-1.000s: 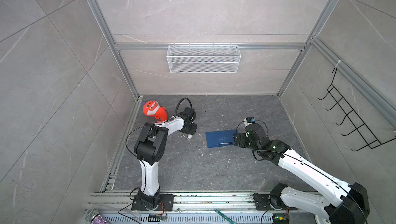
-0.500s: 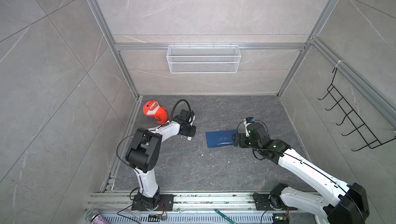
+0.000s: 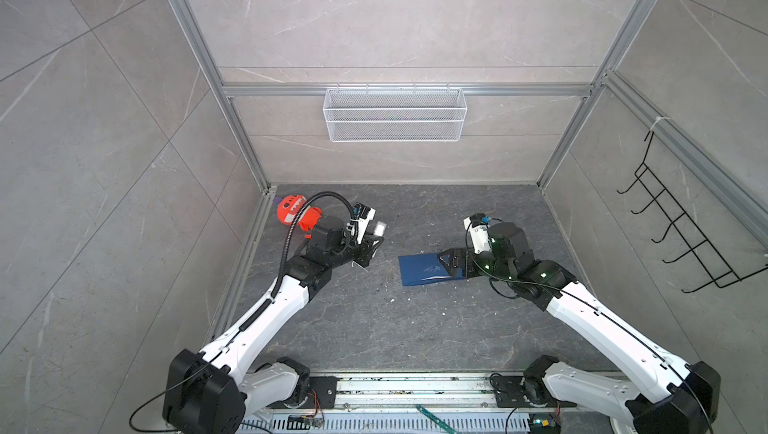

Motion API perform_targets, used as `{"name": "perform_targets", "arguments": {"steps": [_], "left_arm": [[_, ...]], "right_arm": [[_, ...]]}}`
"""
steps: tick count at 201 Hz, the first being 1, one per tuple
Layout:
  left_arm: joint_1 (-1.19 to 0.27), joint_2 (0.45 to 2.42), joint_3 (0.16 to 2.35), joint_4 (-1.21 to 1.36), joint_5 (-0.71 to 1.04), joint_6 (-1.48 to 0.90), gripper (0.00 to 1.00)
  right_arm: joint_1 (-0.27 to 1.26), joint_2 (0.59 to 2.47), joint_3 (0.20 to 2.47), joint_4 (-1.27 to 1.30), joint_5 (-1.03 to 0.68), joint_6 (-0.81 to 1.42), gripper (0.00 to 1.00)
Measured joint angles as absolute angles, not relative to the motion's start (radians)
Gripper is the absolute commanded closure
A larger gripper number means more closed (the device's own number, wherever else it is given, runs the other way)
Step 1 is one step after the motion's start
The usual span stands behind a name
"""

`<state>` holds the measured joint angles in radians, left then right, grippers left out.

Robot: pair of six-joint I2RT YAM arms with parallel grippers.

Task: Place the letter into the envelope and seal it
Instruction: 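Bring the glue stick toward the right gripper while the right gripper reaches for its cap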

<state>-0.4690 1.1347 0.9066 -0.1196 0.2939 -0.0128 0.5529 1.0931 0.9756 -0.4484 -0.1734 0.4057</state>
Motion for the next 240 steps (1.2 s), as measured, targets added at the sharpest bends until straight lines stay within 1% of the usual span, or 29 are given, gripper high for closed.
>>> {"name": "perform_targets", "arguments": {"steps": [42,64,86,105,126,170,199,216,231,240], "left_arm": [[-0.472,0.999,0.884,-0.121,0.35,0.088,1.0],[-0.472,0.952,0.784,-0.031,0.411,0.131,1.0],[-0.478,0.951,0.673,0.04,0.457,0.161,1.0],[-0.488,0.957,0.622,0.054,0.48,0.197,1.0],[-0.496,0.957,0.613,0.064,0.509,0.242,1.0],[-0.5,0.943,0.616,0.056,0.563,0.358,1.0],[-0.5,0.934,0.617,0.03,0.588,0.418,1.0],[-0.5,0.93,0.617,0.024,0.597,0.437,1.0],[-0.5,0.928,0.618,0.022,0.605,0.443,1.0],[-0.5,0.928,0.619,0.022,0.607,0.443,1.0]], "right_arm": [[0.553,1.084,1.007,-0.467,-0.316,0.383,0.01],[0.553,1.085,1.028,-0.478,-0.372,0.373,0.01],[0.553,1.1,1.063,-0.489,-0.41,0.372,0.01],[0.553,1.122,1.087,-0.499,-0.428,0.373,0.03],[0.567,1.154,1.105,-0.506,-0.434,0.373,0.05],[0.673,1.295,1.229,-0.512,-0.403,0.372,0.09],[0.736,1.385,1.319,-0.511,-0.38,0.373,0.16],[0.758,1.417,1.341,-0.512,-0.369,0.372,0.23],[0.774,1.438,1.351,-0.512,-0.36,0.373,0.27],[0.782,1.445,1.354,-0.513,-0.355,0.374,0.31]]}}
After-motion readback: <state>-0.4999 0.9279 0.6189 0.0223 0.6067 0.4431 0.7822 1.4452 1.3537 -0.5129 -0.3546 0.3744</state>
